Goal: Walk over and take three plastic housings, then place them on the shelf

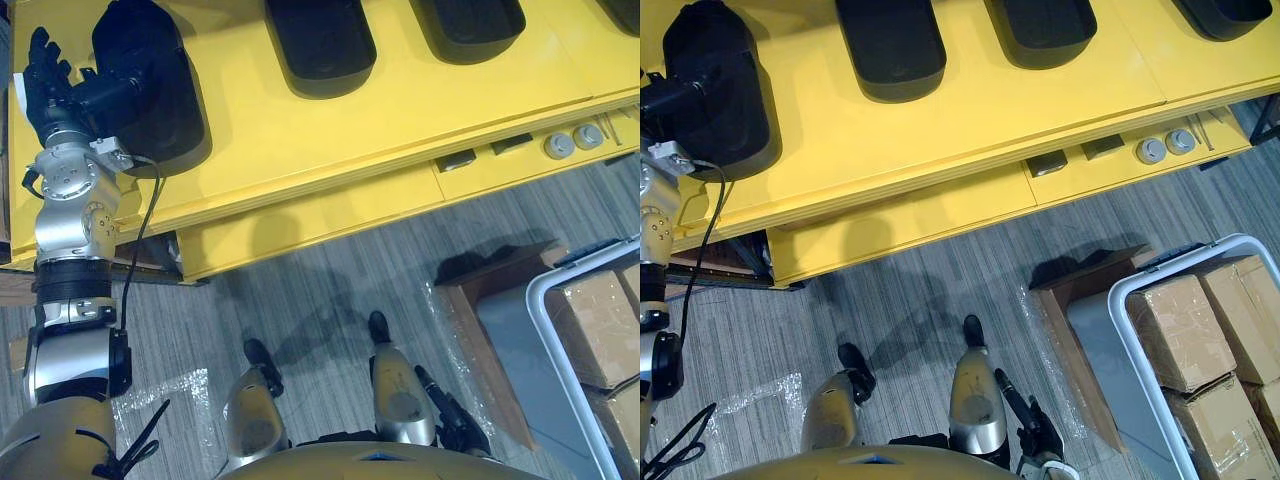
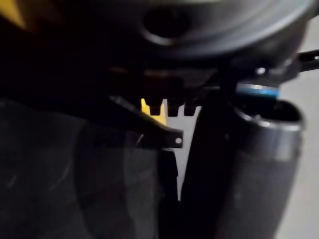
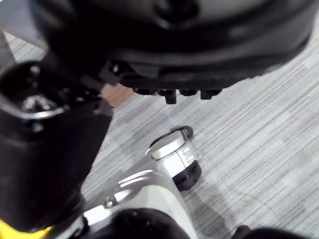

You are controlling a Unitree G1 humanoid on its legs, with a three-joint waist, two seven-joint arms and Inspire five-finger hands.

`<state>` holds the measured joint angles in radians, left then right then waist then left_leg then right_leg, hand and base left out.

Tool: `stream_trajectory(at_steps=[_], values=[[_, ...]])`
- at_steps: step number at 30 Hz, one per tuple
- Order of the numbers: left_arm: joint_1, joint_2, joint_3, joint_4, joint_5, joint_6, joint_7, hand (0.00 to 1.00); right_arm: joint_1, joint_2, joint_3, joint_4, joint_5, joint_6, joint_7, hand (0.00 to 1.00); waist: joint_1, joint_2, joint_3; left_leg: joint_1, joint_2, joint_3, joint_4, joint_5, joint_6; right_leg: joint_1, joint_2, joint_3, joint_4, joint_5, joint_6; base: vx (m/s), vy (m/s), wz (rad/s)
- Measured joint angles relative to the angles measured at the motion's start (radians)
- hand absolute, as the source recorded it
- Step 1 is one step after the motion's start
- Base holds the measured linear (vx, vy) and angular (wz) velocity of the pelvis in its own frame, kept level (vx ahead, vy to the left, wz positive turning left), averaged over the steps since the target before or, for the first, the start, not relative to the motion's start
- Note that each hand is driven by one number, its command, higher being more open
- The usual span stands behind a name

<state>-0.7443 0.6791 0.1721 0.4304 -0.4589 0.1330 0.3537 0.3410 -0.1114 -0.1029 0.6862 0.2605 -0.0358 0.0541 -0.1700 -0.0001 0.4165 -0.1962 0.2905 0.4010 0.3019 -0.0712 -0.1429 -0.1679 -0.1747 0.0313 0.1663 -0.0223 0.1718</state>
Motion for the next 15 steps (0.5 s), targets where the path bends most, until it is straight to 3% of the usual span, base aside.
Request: stream_trajectory(at_steps=[3, 8, 10, 15], values=[[-0.003, -0.002, -0.004, 0.003, -0.001, -0.029, 0.03, 1.0, 0.001, 0.0, 0.004, 0.009, -0.001, -0.011, -0.002, 1.0, -0.005, 0.0, 0.0, 0.024, 0.0, 0.001, -0.005, 0.0, 0.0, 0.027, 0.001, -0.001, -0.013, 0.003, 0.0, 0.0, 0.0, 0.0], [-0.012, -0.001, -0.003, -0.082, -0.008, -0.211, 0.015, 1.0, 0.001, 0.001, 0.002, 0.039, -0.01, -0.028, -0.005, 1.0, -0.011, 0.004, -0.002, 0.079, -0.005, 0.002, -0.029, 0.002, -0.003, 0.084, 0.001, -0.005, -0.034, 0.003, 0.0, 0.0, 0.0, 0.0], [-0.012, 0.0, -0.004, -0.152, -0.01, -0.227, -0.024, 1.0, 0.001, 0.005, -0.012, 0.056, -0.012, -0.033, -0.005, 1.0, -0.009, 0.011, -0.007, 0.095, -0.007, -0.001, -0.04, 0.005, -0.005, 0.104, 0.001, -0.012, -0.047, 0.003, 0.0, 0.03, -0.017, 0.06], [-0.002, 0.0, -0.007, -0.322, -0.008, -0.242, -0.136, 1.0, 0.001, 0.013, -0.091, 0.131, -0.028, -0.029, -0.019, 1.0, -0.008, 0.066, -0.075, 0.158, -0.024, -0.007, -0.12, 0.035, -0.012, 0.161, 0.0, -0.033, -0.085, 0.003, 0.0, 0.06, -0.031, 0.07]])
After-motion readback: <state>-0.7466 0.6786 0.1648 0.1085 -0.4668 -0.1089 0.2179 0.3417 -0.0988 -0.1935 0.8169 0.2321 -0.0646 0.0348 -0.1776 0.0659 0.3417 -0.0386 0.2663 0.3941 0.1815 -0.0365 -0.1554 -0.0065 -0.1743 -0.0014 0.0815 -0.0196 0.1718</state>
